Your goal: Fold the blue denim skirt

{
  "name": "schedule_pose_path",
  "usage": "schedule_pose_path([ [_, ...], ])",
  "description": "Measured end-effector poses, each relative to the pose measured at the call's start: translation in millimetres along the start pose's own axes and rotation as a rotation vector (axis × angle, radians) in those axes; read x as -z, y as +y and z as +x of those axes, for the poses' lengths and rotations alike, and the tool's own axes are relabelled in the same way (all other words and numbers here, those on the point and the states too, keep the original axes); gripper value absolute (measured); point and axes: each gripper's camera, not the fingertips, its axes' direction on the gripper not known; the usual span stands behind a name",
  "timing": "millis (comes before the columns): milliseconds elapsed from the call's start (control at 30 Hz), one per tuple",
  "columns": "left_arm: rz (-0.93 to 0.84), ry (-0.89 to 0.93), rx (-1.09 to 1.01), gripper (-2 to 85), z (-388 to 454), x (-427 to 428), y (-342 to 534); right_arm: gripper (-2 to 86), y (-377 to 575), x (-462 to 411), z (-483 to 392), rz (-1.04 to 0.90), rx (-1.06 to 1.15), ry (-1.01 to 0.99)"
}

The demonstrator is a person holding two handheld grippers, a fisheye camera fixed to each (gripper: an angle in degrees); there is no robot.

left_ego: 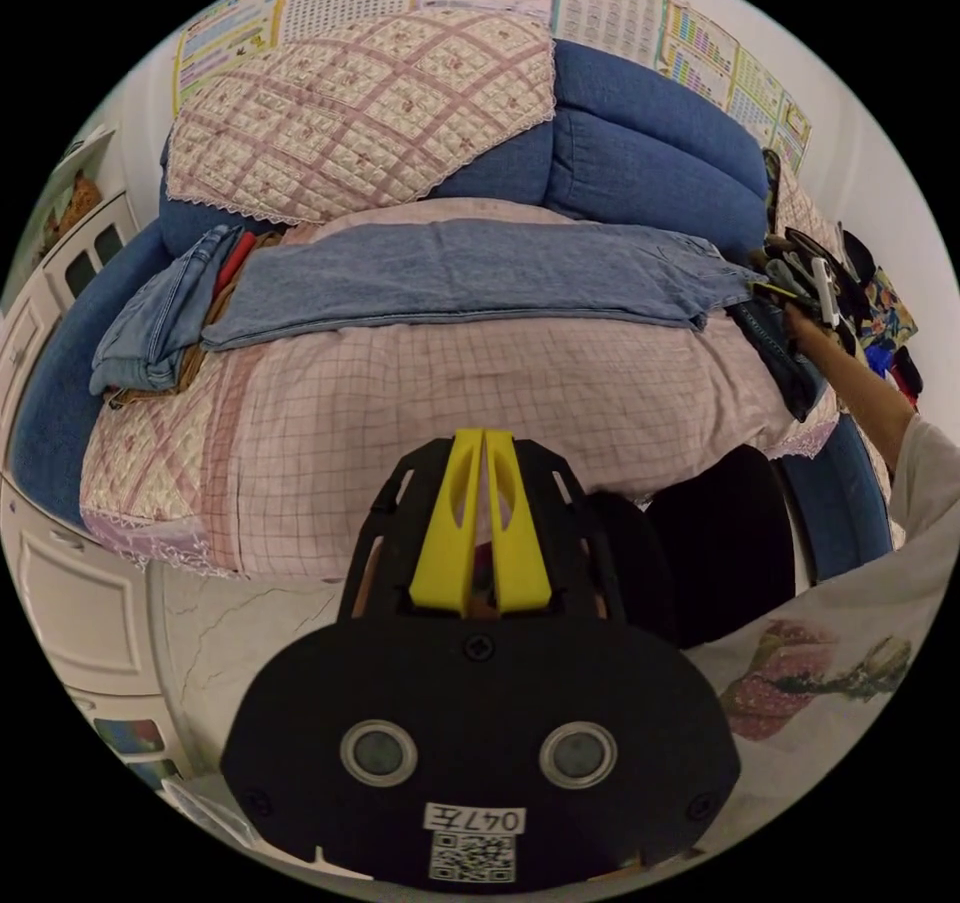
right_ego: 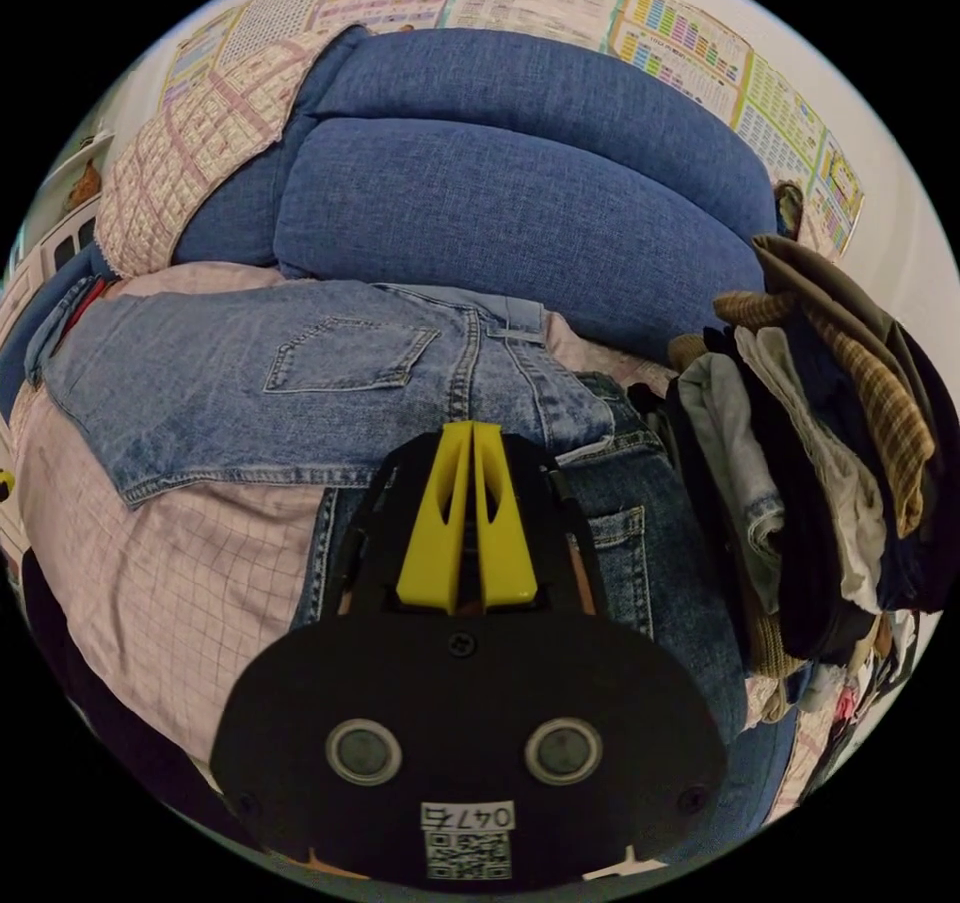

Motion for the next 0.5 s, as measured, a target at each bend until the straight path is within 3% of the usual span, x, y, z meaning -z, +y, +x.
schedule_pose_path([
  [67,-0.004,-0.001,-0.001,-0.9,10.9,0.8,-19.3,0.2,-24.1,12.0,9.6,-0.036,-0.043,-0.001],
  [167,-0.013,-0.003,0.006,-0.9,23.0,-1.5,-51.3,1.2,-66.8,55.7,16.1,0.094,-0.142,-0.004],
  [267,-0.025,0.0,0.018,-0.9,30.5,-6.2,-88.1,2.7,-127.2,84.2,-5.7,0.197,-0.055,-0.011],
  [500,0.002,0.015,0.028,-0.9,43.5,-12.0,-189.9,9.3,-280.9,20.9,-86.0,-0.065,0.248,-0.104],
])
